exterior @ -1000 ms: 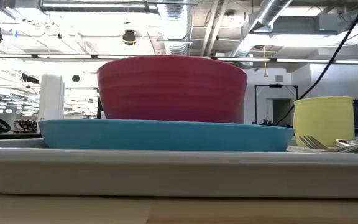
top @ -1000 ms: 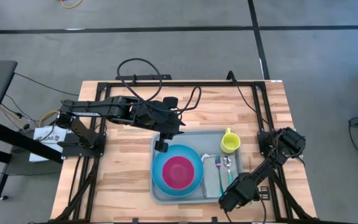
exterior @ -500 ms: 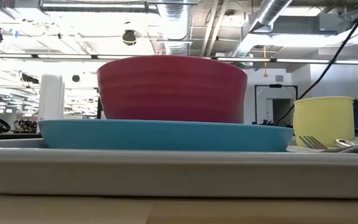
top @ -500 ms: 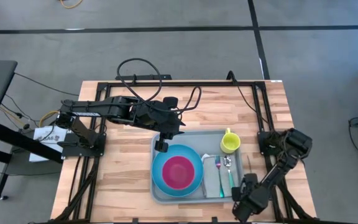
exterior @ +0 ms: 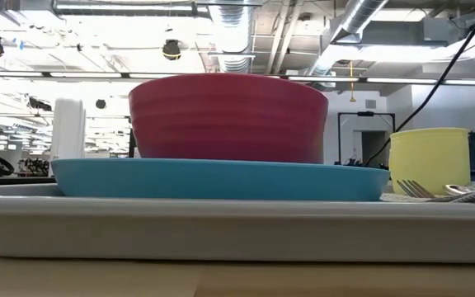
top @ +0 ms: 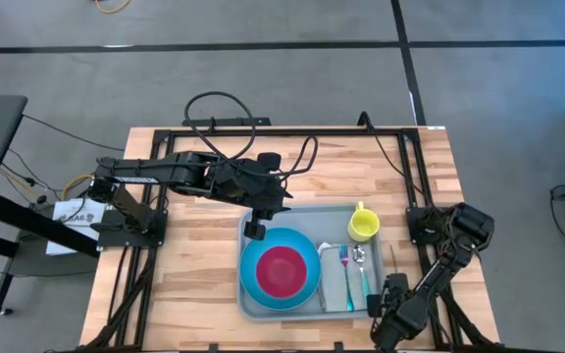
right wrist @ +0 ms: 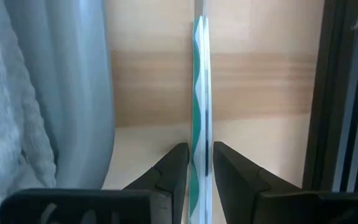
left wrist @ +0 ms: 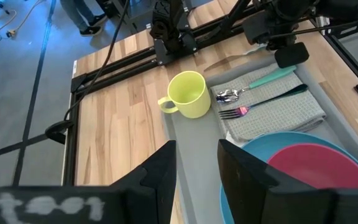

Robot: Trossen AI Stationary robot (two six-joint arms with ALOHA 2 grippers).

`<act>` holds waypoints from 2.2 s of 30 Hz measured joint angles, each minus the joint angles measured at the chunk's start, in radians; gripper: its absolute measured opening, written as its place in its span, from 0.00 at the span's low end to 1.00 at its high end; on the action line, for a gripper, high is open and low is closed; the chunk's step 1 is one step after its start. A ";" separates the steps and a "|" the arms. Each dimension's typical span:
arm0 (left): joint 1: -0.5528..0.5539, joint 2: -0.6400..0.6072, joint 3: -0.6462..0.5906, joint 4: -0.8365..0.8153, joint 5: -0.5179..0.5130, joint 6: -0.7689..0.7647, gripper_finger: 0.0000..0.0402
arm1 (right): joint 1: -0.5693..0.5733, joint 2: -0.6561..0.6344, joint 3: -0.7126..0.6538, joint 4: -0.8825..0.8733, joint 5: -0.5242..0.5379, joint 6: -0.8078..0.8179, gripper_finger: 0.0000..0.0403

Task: Set up tray
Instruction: Put the blue knife to the left of the purple fork on the gray table napkin

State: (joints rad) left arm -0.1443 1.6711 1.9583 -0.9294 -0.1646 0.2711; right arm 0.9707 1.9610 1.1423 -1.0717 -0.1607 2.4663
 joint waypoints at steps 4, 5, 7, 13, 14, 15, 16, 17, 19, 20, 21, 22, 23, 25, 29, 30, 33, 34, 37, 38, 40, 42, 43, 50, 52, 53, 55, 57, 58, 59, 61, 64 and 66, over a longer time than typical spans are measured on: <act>0.000 0.000 0.000 0.000 0.000 0.002 0.27 | -0.002 0.001 0.000 -0.010 -0.008 -0.004 0.19; 0.000 0.000 0.000 0.000 0.000 0.004 0.27 | -0.003 0.003 0.003 -0.017 -0.015 -0.006 0.19; 0.000 0.000 0.000 0.000 0.000 0.004 0.27 | -0.004 0.005 0.008 -0.022 -0.028 -0.007 0.19; 0.000 0.000 0.000 0.000 0.000 0.004 0.27 | -0.004 0.007 0.015 -0.027 -0.038 -0.008 0.19; 0.000 0.000 0.000 0.000 0.000 0.004 0.27 | -0.004 0.007 0.015 -0.027 -0.042 -0.009 0.19; 0.000 0.000 0.000 0.000 0.000 0.003 0.27 | -0.004 0.007 0.015 -0.026 -0.046 -0.009 0.19; 0.000 0.000 0.000 0.000 0.000 0.000 0.27 | -0.004 0.007 0.015 -0.026 -0.048 -0.009 0.19; 0.000 0.000 0.000 0.000 0.000 -0.002 0.27 | -0.004 0.007 0.015 -0.026 -0.050 -0.010 0.19; 0.000 0.000 0.000 0.000 0.000 -0.001 0.27 | -0.001 0.007 0.015 -0.026 -0.049 -0.012 0.19; 0.000 0.000 0.000 0.000 0.000 0.000 0.27 | 0.003 0.007 0.014 -0.026 -0.044 -0.013 0.19; 0.000 0.000 0.000 0.000 0.000 0.001 0.27 | 0.007 0.006 0.013 -0.025 -0.037 -0.013 0.19; 0.000 0.000 0.000 0.000 0.000 0.000 0.27 | 0.011 0.006 0.011 -0.024 -0.030 -0.012 0.19; 0.000 0.000 0.000 0.000 0.000 -0.002 0.27 | 0.015 0.005 0.010 -0.022 -0.024 -0.011 0.19; 0.000 0.000 0.000 0.000 0.000 -0.002 0.27 | 0.020 0.005 0.010 -0.019 -0.023 -0.017 0.19; 0.000 0.000 0.000 0.000 0.000 0.002 0.27 | 0.023 0.005 0.008 -0.012 -0.049 -0.039 0.18; 0.000 0.000 0.000 0.000 0.000 0.001 0.27 | 0.022 0.005 0.008 -0.011 -0.058 -0.042 0.17; 0.000 0.000 0.000 0.000 0.000 -0.001 0.27 | 0.022 0.005 0.008 -0.009 -0.061 -0.044 0.13; 0.000 0.000 0.000 0.000 0.000 0.000 0.27 | 0.022 0.005 0.008 -0.010 -0.062 -0.046 0.11; 0.000 0.000 0.000 0.000 0.000 0.003 0.27 | 0.022 0.004 0.008 -0.012 -0.042 -0.051 0.05; 0.000 0.000 0.000 0.000 0.000 0.002 0.27 | 0.023 0.003 0.008 -0.012 -0.034 -0.051 0.04; 0.000 0.000 0.000 0.000 0.000 -0.002 0.27 | 0.020 0.003 0.008 -0.010 -0.033 -0.053 0.03; 0.000 0.000 0.000 0.000 0.000 -0.002 0.27 | 0.016 0.003 0.007 -0.002 -0.041 -0.058 0.05; 0.000 0.000 0.000 0.000 0.000 0.001 0.27 | 0.017 0.003 0.006 0.002 -0.044 -0.058 0.07; 0.000 0.000 0.000 0.000 0.000 -0.001 0.27 | 0.016 0.003 0.006 0.002 -0.054 -0.060 0.04; 0.000 0.000 0.000 0.000 0.000 0.003 0.27 | 0.016 0.003 0.007 0.001 -0.054 -0.062 0.03; 0.000 0.000 0.000 0.000 0.000 0.002 0.27 | 0.016 0.003 0.008 0.001 -0.054 -0.062 0.03; 0.000 0.000 0.000 0.000 0.000 -0.002 0.27 | 0.017 0.004 0.022 -0.007 -0.054 -0.066 0.04; 0.000 0.000 0.000 0.000 0.000 -0.002 0.27 | 0.017 0.010 0.051 -0.036 -0.061 -0.078 0.06; 0.000 0.000 0.000 0.000 0.000 0.000 0.27 | 0.017 0.014 0.066 -0.051 -0.068 -0.080 0.06; 0.000 0.000 0.000 0.000 0.000 0.003 0.27 | 0.017 0.018 0.090 -0.065 -0.073 -0.083 0.06; 0.000 0.000 0.000 0.000 0.000 0.003 0.27 | 0.018 0.013 0.136 -0.109 -0.080 -0.087 0.05; 0.000 0.000 0.000 0.000 0.000 -0.002 0.27 | 0.025 0.013 0.194 -0.167 -0.071 -0.102 0.02; 0.000 0.000 0.000 0.001 0.000 0.000 0.27 | 0.024 0.013 0.233 -0.179 -0.069 -0.106 0.00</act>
State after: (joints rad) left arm -0.1442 1.6711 1.9583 -0.9287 -0.1642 0.2712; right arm 0.9947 1.9739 1.3749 -1.2506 -0.2294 2.3607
